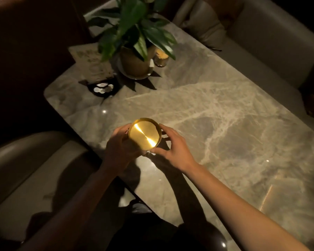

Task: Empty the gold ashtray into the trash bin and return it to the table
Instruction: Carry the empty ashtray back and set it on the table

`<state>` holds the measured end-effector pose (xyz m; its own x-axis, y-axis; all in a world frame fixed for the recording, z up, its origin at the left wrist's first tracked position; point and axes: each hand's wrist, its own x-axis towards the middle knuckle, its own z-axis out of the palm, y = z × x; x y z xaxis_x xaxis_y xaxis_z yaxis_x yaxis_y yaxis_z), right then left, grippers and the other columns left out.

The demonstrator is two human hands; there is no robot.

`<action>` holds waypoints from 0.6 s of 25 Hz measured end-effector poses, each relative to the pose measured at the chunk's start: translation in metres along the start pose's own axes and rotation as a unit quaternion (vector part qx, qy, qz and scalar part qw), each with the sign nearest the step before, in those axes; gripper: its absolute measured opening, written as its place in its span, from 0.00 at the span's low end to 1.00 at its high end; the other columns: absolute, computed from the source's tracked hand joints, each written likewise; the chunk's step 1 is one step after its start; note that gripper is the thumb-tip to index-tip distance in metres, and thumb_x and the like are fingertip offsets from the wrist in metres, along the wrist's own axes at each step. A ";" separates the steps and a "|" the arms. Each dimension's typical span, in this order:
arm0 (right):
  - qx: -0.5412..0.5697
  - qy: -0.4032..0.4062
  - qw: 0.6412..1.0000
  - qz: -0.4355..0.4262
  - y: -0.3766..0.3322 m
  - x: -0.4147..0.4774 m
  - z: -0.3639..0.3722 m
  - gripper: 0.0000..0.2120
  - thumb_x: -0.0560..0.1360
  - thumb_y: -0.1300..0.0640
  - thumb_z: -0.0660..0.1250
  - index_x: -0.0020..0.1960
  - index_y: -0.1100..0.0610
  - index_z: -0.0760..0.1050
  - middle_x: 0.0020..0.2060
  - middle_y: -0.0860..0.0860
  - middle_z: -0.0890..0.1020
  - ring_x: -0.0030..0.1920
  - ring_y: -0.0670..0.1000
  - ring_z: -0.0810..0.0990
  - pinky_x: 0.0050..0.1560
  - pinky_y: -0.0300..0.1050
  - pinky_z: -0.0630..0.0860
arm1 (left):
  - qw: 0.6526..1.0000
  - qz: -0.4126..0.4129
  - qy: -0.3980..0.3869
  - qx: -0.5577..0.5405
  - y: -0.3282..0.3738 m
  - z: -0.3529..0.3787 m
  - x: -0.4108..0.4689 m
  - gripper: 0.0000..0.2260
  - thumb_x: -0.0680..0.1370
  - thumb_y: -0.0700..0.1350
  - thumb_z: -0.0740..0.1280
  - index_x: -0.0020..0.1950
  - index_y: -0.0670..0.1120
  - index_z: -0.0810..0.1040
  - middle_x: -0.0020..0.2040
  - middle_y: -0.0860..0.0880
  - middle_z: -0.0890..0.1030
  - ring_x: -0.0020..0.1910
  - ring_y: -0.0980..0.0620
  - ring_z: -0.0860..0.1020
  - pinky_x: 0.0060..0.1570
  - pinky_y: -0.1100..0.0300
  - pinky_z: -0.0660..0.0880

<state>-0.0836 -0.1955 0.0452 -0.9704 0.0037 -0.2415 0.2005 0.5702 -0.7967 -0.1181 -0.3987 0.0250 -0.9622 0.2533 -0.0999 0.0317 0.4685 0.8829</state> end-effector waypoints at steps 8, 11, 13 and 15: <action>0.003 -0.052 0.998 -0.028 -0.040 0.071 0.068 0.41 0.64 0.48 0.79 0.72 0.55 0.67 0.66 0.52 0.75 0.63 0.51 0.74 0.66 0.50 0.72 | 0.997 -0.061 0.043 -0.014 -0.056 -0.071 0.022 0.41 0.57 0.46 0.82 0.67 0.45 0.70 0.61 0.51 0.71 0.60 0.50 0.73 0.58 0.52 0.76; -0.003 -0.060 0.998 -0.026 -0.049 0.091 0.085 0.40 0.65 0.50 0.79 0.72 0.56 0.67 0.66 0.53 0.74 0.63 0.51 0.74 0.66 0.45 0.70 | 0.995 -0.076 0.059 -0.012 -0.073 -0.084 0.034 0.42 0.57 0.44 0.83 0.68 0.45 0.70 0.64 0.47 0.72 0.61 0.50 0.73 0.59 0.53 0.75; -0.007 -0.069 0.997 -0.030 -0.055 0.105 0.097 0.40 0.65 0.51 0.80 0.72 0.57 0.67 0.65 0.53 0.74 0.63 0.51 0.73 0.65 0.41 0.69 | 0.993 -0.093 0.066 -0.009 -0.082 -0.093 0.041 0.42 0.57 0.43 0.83 0.68 0.44 0.70 0.66 0.45 0.72 0.61 0.51 0.73 0.60 0.53 0.74; -0.017 -0.072 0.997 -0.031 -0.059 0.119 0.107 0.40 0.65 0.52 0.80 0.72 0.57 0.67 0.64 0.54 0.74 0.63 0.50 0.72 0.62 0.36 0.65 | 0.993 -0.096 0.062 -0.015 -0.094 -0.101 0.050 0.41 0.57 0.43 0.83 0.67 0.45 0.70 0.65 0.46 0.72 0.62 0.49 0.73 0.60 0.50 0.75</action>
<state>-0.1962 -0.3163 0.0046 -0.9510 -0.1490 -0.2710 0.1336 0.5924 -0.7945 -0.1968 -0.5152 -0.0170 -0.9757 0.0546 -0.2120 -0.1620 0.4714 0.8669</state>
